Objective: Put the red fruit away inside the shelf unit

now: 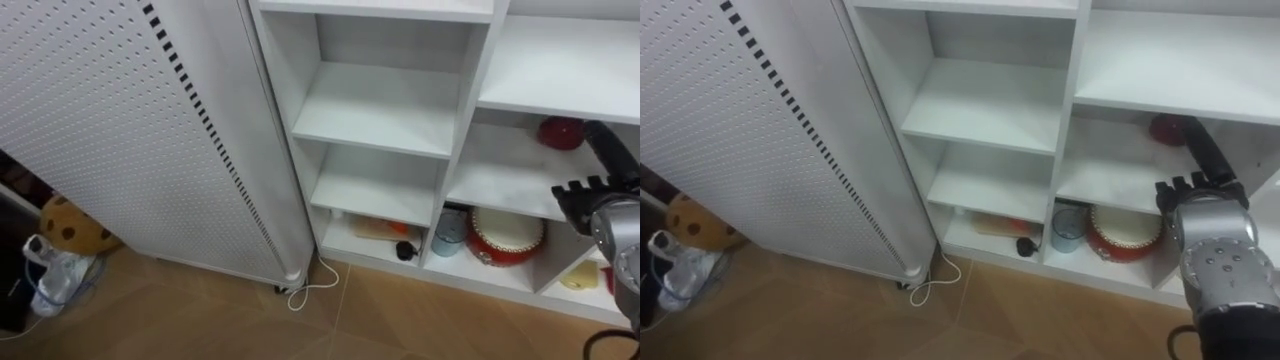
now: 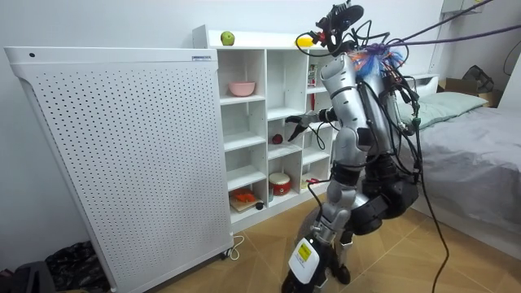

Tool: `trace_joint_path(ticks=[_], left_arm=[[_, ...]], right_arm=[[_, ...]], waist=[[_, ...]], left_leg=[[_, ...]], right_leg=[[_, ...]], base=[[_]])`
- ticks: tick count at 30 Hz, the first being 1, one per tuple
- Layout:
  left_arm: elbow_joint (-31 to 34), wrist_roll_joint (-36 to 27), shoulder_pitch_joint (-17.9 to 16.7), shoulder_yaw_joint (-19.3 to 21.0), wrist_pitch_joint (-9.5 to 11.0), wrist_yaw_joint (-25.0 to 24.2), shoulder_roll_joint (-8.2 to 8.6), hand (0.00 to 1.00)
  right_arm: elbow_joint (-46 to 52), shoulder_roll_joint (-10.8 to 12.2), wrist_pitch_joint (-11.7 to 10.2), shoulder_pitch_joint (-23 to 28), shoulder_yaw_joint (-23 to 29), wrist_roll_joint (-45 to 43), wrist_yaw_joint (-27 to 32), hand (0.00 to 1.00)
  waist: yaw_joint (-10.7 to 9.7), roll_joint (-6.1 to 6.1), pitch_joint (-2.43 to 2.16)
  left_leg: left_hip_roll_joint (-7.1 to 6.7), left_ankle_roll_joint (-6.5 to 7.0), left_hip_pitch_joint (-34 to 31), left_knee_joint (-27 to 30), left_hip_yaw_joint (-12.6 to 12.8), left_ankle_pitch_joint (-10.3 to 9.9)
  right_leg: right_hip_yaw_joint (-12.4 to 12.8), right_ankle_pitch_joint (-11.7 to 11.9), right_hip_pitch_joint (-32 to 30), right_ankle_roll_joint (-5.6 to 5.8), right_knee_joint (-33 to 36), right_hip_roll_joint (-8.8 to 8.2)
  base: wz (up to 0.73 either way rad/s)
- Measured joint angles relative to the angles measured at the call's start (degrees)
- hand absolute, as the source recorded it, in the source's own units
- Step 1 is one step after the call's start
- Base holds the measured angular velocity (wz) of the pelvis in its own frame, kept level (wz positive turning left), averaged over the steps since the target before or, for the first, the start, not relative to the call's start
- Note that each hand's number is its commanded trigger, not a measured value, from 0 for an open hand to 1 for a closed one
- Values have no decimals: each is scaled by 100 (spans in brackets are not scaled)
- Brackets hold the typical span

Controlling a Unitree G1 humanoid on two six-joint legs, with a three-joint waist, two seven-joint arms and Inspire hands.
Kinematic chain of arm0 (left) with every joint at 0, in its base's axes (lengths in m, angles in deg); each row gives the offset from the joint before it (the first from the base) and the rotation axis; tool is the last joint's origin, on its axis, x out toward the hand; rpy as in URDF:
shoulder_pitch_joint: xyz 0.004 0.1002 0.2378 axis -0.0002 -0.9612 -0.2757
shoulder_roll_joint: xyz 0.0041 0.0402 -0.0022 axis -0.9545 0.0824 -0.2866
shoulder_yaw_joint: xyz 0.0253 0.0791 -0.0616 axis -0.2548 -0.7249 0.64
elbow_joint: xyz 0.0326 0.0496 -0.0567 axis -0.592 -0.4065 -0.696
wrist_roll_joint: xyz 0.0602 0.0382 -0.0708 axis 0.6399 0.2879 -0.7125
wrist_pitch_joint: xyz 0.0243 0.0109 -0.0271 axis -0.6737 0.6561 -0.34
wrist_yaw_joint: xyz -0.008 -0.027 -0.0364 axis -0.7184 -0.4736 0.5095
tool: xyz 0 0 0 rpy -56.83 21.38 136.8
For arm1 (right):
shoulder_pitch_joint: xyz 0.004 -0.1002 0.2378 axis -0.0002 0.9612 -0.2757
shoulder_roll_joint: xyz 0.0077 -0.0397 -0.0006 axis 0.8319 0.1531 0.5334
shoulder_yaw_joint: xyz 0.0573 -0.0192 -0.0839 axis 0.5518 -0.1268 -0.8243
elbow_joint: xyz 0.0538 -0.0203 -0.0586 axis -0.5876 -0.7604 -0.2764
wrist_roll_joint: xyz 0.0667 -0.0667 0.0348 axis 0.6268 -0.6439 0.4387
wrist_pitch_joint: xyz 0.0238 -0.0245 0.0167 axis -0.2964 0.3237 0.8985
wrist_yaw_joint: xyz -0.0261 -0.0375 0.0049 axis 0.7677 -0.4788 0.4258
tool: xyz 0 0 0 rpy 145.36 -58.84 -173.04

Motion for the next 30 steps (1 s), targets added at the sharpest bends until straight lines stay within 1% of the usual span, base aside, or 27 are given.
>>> trace_joint_path(ticks=[3,9,11,13,14,16,18,19,20,22,23,24,26,27,28,30], left_arm=[[63,0,-117,0,-1,-6,0,0],[84,-1,-140,0,-3,-31,1,0],[67,0,-140,0,-3,-76,3,0],[10,2,-152,2,-2,-163,4,0],[-37,3,-165,5,-2,-217,4,0],[-43,-4,-177,9,-12,-300,-13,0],[-69,-53,-181,6,-6,-403,-33,0],[-80,-50,-178,5,-7,-482,-33,0],[-119,-51,-158,9,-5,-538,-34,0],[-306,-35,-75,38,-16,-754,-66,0],[-337,-33,-73,67,-9,-794,-72,0],[-405,-41,-68,123,-3,-864,-72,0],[-514,-55,-63,227,8,-1011,-78,0],[-611,-61,-26,287,27,-1043,-77,0],[-655,-58,3,315,24,-1056,-74,0],[-855,-21,43,537,58,-1148,-70,0]], right_arm=[[0,0,-3,0,0,5,7,0],[-4,-7,-3,6,-3,4,2,0],[-10,-6,-4,117,-6,6,-68,0],[-13,-6,-2,361,-7,21,-237,0],[-51,-5,-2,510,-15,51,-400,0],[-324,-15,-2,624,-118,142,-787,0],[-818,-19,30,909,-296,185,-1358,0],[-1040,-19,89,1082,-344,163,-1573,0],[-1181,-25,127,1137,-394,157,-1697,0],[-1676,-30,272,1491,-577,-122,-2242,0],[-1797,-31,304,1579,-636,-213,-2374,0],[-2099,-40,380,1691,-769,-444,-2607,0],[-2412,-42,430,1960,-919,-728,-2962,0],[-2481,-42,482,2195,-959,-927,-3165,0],[-2480,-42,494,2327,-956,-1039,-3248,0],[-2472,-40,542,2765,-956,-1515,-3533,0]], waist=[[2,5,3],[8,12,2],[25,19,8],[53,29,17],[62,36,20],[76,41,28],[98,43,48],[127,26,57],[130,15,64],[113,-10,72],[122,-24,76],[114,-49,96],[39,-52,97],[-33,-54,98],[-52,-58,98],[-139,-107,98]], left_leg=[[-2,11,7,-4,-2,6],[-1,-2,18,-15,-4,-2],[-2,0,101,-21,-8,-2],[1,-5,298,-66,-10,-43],[14,-2,452,-130,-11,-49],[45,-4,687,-262,-7,-46],[99,-9,1019,-419,-6,-46],[113,-11,1188,-505,0,-48],[113,-14,1276,-561,10,-44],[121,-38,1577,-763,-11,-28],[123,-44,1650,-814,-10,-24],[128,-52,1806,-916,-5,-19],[141,-60,2004,-1058,-42,-14],[140,-78,2136,-1157,-104,0],[140,-82,2211,-1206,-134,10],[142,-86,2522,-1409,-159,18]], right_leg=[[0,0,8,2,-4,0],[6,-4,11,0,-3,4],[8,-12,92,1,-7,12],[11,-49,286,27,-33,20],[0,-59,448,46,-100,38],[-3,-60,677,34,-252,94],[-75,-51,1051,40,-437,137],[-75,-48,1209,56,-526,167],[-73,-44,1286,64,-570,173],[-140,-16,1591,90,-757,195],[-137,-13,1661,96,-801,207],[-137,-2,1807,114,-892,235],[-169,-4,2055,143,-1049,285],[-232,2,2225,160,-1173,305],[-280,10,2317,171,-1238,305],[-305,30,2640,189,-1432,339]], base=[[0],[0],[0],[0],[-5],[-9],[-6],[-5],[-6],[0],[-4],[-4],[5],[14],[14],[3]])
